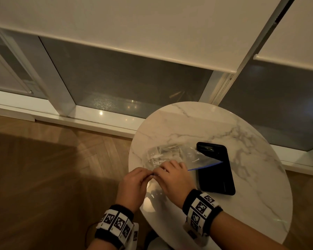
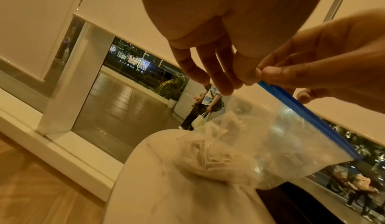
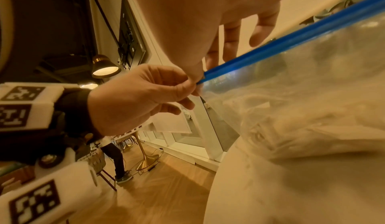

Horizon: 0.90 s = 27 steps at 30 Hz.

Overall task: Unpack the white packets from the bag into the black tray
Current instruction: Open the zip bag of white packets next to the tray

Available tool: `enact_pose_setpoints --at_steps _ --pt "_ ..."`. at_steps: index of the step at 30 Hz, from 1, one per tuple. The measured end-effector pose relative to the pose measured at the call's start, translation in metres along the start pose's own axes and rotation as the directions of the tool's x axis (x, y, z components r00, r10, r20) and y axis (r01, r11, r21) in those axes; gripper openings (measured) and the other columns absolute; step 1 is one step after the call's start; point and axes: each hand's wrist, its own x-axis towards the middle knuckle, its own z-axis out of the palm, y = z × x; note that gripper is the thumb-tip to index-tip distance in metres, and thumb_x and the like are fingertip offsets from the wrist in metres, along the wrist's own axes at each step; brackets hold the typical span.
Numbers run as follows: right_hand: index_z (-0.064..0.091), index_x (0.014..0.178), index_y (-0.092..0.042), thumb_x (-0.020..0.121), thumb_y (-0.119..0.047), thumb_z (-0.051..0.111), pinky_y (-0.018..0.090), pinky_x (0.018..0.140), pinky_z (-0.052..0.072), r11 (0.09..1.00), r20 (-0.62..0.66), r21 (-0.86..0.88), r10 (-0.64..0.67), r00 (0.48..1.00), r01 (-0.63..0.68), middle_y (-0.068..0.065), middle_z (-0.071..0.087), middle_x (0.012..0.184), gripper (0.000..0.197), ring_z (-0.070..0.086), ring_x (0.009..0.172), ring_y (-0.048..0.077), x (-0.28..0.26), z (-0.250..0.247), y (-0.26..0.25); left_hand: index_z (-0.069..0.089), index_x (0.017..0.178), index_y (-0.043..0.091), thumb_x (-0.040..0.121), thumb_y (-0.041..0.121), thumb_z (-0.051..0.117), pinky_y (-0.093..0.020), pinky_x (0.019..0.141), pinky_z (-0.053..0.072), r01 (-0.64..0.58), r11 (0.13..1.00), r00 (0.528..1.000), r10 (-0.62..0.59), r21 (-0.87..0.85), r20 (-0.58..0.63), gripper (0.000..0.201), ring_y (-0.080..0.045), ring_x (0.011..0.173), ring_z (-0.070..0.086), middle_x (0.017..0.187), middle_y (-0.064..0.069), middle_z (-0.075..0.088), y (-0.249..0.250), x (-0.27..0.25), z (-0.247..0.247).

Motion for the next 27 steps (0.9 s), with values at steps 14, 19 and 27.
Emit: enact_pose_setpoints --at_steps 14,19,27 --pt "0.054 0.094 -0.029 0.092 -0.033 0.052 0.035 0.071 0.038 0.981 0.046 -0.111 0.165 0.985 -0.16 -0.009 0.058 0.089 0.005 0.052 0.082 0.019 -0.004 0.001 0.041 0.077 0.089 0.028 0.086 0.015 0.075 -0.024 0.076 0.054 0.201 0.98 0.974 -0.2 0.001 -0.102 0.014 0.003 0.085 0.062 0.089 0.026 0.065 -0.009 0.027 -0.036" --pt "0.055 0.092 -0.029 0.093 -0.034 0.049 0.036 0.068 0.04 0.926 0.065 -0.189 0.343 0.937 -0.326 -0.008 0.059 0.087 0.008 0.052 0.079 0.02 -0.029 -0.004 0.088 0.069 0.089 0.035 0.088 0.014 0.074 -0.032 0.077 0.055 0.354 0.928 0.911 -0.37 -0.117 -0.18 0.021 -0.002 0.083 0.06 0.092 0.014 0.067 -0.029 0.054 -0.058" --pt "0.056 0.093 -0.029 0.088 -0.042 0.04 0.029 0.073 0.041 0.944 0.284 -0.032 0.324 0.903 -0.328 -0.011 0.056 0.09 0.022 0.053 0.086 0.014 -0.032 -0.019 0.078 0.064 0.096 0.032 0.095 0.015 0.063 -0.041 0.082 0.059 0.306 0.929 0.915 -0.348 -0.209 -0.206 0.017 -0.015 0.087 0.065 0.098 0.013 0.058 -0.018 0.09 -0.042"
